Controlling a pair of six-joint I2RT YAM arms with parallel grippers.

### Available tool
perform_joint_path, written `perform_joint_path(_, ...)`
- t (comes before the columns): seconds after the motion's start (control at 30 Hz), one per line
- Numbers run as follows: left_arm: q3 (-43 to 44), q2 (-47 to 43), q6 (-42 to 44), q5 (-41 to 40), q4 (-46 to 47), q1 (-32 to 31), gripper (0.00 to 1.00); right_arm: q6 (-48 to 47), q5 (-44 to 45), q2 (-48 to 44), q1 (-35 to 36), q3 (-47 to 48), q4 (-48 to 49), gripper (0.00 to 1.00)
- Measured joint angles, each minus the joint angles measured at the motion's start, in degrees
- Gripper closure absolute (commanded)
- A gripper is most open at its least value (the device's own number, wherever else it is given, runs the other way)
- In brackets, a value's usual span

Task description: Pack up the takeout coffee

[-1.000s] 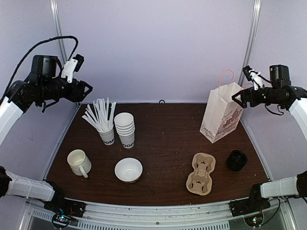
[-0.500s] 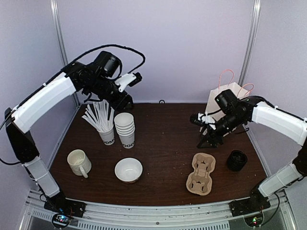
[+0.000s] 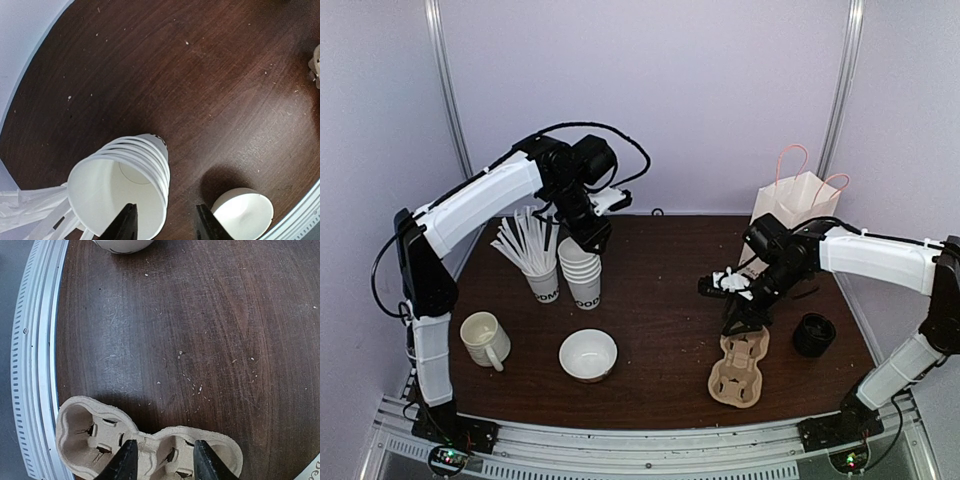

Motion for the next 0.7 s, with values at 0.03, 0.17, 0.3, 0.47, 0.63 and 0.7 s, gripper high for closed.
perform_joint_path(0.03, 0.50, 0.57, -0.63, -0.74, -0.79, 0.00, 0.72, 0.00, 0.11, 0.00, 0.00, 0.00, 0.04, 0.60)
perform_joint_path(0.17, 2.05, 2.12, -2.60, -2.38, -3.19, 0.15, 0.76, -0.04, 0.15, 0.00, 0.04, 0.00, 0.24, 0.61)
perform_joint_path(0.3, 2.16, 3.08, -3.78, -2.32, -4.70, 0.63, 0.71, -0.28, 0.20, 0.00, 0.04, 0.00, 0.26, 0.62)
perform_joint_path(0.47, 2.16, 3.78, -4.46, -1.55, -5.35, 0.87, 0.68, -0.79, 0.76, 0.00, 0.09, 0.00, 0.31, 0.62)
perform_joint_path(0.63, 2.16, 3.89, -4.66, -0.94, -5.38, 0.87, 0.80, -0.83, 1.18, 0.00, 0.13, 0.00, 0.31, 0.63)
perform_joint_path(0.7, 2.16, 4.09, -4.68, -0.85, -5.38, 0.87, 0.84, -0.87, 1.29, 0.00, 0.13, 0.00, 0.33, 0.63)
